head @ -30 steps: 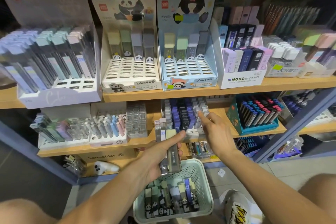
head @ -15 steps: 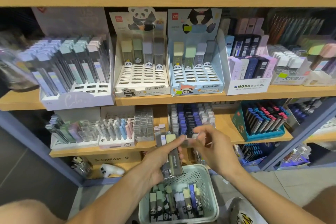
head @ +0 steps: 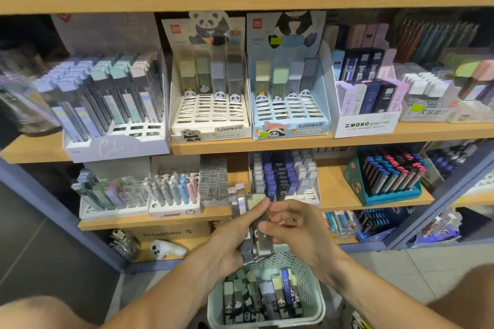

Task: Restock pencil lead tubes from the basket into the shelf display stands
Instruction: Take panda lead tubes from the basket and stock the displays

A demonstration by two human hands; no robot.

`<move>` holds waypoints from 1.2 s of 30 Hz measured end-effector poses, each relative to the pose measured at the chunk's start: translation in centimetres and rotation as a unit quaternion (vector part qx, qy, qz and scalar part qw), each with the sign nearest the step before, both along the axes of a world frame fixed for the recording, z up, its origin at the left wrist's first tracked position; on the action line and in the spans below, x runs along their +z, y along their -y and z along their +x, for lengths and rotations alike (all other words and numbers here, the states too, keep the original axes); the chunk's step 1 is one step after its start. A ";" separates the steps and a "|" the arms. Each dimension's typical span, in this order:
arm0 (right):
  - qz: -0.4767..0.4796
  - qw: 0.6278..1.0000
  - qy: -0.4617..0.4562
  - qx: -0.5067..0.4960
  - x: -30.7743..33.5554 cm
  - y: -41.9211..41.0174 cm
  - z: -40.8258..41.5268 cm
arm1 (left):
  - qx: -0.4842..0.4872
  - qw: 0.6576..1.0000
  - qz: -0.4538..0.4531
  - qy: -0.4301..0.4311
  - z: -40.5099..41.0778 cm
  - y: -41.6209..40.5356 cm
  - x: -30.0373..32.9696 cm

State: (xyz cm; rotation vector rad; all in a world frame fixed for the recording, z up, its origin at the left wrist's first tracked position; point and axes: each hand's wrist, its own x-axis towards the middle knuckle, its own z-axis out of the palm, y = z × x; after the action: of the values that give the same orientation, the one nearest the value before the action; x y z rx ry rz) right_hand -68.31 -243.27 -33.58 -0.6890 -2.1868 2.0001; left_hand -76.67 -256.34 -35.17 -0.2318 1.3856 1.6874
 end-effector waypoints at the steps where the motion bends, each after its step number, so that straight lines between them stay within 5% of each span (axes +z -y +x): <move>1: -0.019 1.000 0.004 -0.005 0.0 -0.1 0.0 | 0.004 1.000 0.002 0.001 0.0 0.0 0.0; 17: -0.121 0.990 -0.074 -0.006 1.8 -1.1 -0.1 | 0.059 0.996 0.069 -0.007 -1.1 1.1 1.8; 28: 0.070 0.961 -0.267 0.012 12.5 -2.4 -3.3 | 0.044 0.992 0.113 0.022 -1.3 2.3 5.2; 36: 0.307 0.890 -0.335 -0.046 16.0 -4.9 -11.0 | 0.044 0.992 0.113 0.015 -1.6 3.0 6.4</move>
State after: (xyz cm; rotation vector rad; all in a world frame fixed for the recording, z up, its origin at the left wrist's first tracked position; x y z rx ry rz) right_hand -79.27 -238.33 -17.62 0.0021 -2.0725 1.1151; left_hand -78.30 -259.31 -28.76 -0.1903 1.1640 1.8888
